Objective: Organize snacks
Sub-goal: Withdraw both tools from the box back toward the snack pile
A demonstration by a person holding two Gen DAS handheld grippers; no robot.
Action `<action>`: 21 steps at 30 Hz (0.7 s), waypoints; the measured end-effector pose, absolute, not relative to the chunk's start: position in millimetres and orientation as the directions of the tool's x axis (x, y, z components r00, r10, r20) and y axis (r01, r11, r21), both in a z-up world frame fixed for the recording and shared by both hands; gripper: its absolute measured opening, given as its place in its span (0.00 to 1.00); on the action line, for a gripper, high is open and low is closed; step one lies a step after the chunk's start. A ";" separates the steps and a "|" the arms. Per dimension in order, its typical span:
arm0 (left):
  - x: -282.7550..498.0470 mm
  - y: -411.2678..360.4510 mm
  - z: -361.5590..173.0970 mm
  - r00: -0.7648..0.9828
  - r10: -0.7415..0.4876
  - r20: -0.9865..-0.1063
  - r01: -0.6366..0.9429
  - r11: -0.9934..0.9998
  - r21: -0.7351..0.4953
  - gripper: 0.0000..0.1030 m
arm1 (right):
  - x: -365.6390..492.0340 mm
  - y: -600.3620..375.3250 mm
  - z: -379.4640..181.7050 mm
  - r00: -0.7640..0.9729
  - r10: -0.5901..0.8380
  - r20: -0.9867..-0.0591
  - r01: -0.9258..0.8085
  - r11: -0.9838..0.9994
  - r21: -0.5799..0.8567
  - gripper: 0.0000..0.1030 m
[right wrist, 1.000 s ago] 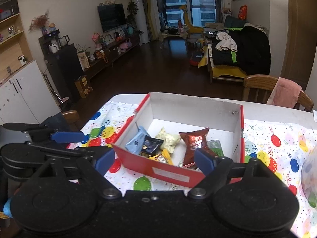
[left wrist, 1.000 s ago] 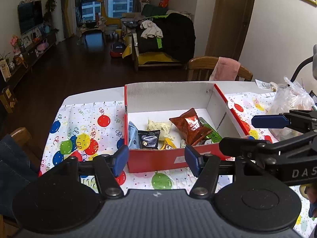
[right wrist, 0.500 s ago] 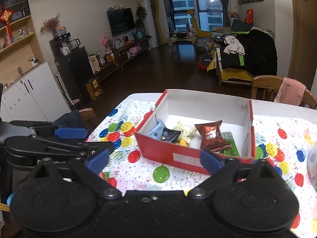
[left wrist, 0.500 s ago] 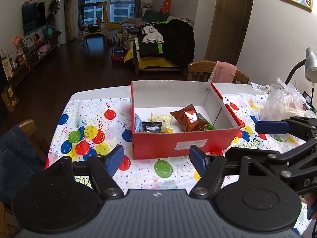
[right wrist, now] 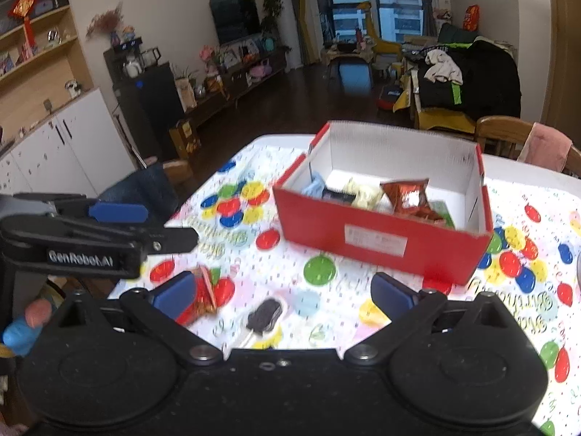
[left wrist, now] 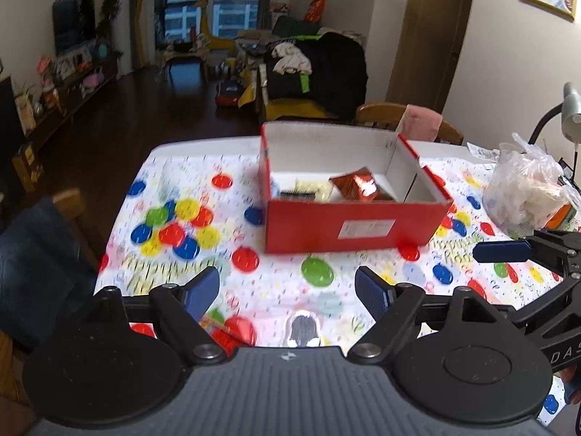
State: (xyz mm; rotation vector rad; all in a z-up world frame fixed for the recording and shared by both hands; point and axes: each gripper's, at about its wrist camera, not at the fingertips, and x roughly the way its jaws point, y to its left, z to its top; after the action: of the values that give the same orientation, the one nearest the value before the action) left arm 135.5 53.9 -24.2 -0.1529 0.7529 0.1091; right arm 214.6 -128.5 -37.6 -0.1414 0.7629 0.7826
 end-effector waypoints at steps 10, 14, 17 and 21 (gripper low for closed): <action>98.3 74.8 -70.1 0.657 0.015 -0.753 -0.172 0.976 -0.131 0.79 | 188.7 -116.9 -87.9 0.433 0.501 -0.749 -0.708 0.704 0.062 1.00; 85.1 80.5 -83.6 0.637 0.019 -0.771 -0.182 0.975 -0.126 0.79 | 182.3 -111.2 -107.5 0.417 0.471 -0.778 -0.732 0.681 0.020 1.00; 77.0 84.4 -90.0 0.628 0.024 -0.778 -0.179 0.977 -0.115 0.79 | 180.5 -106.9 -121.1 0.384 0.466 -0.797 -0.764 0.645 0.010 0.97; 72.6 86.1 -94.1 0.620 0.023 -0.784 -0.165 0.981 -0.102 0.79 | 182.6 -97.5 -140.6 0.342 0.444 -0.828 -0.807 0.591 -0.017 0.91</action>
State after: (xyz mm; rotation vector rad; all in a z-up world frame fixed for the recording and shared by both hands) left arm 72.6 86.1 -94.1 -0.1706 0.8963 0.1087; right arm 182.6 -97.5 -140.6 -0.4708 0.8936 0.8526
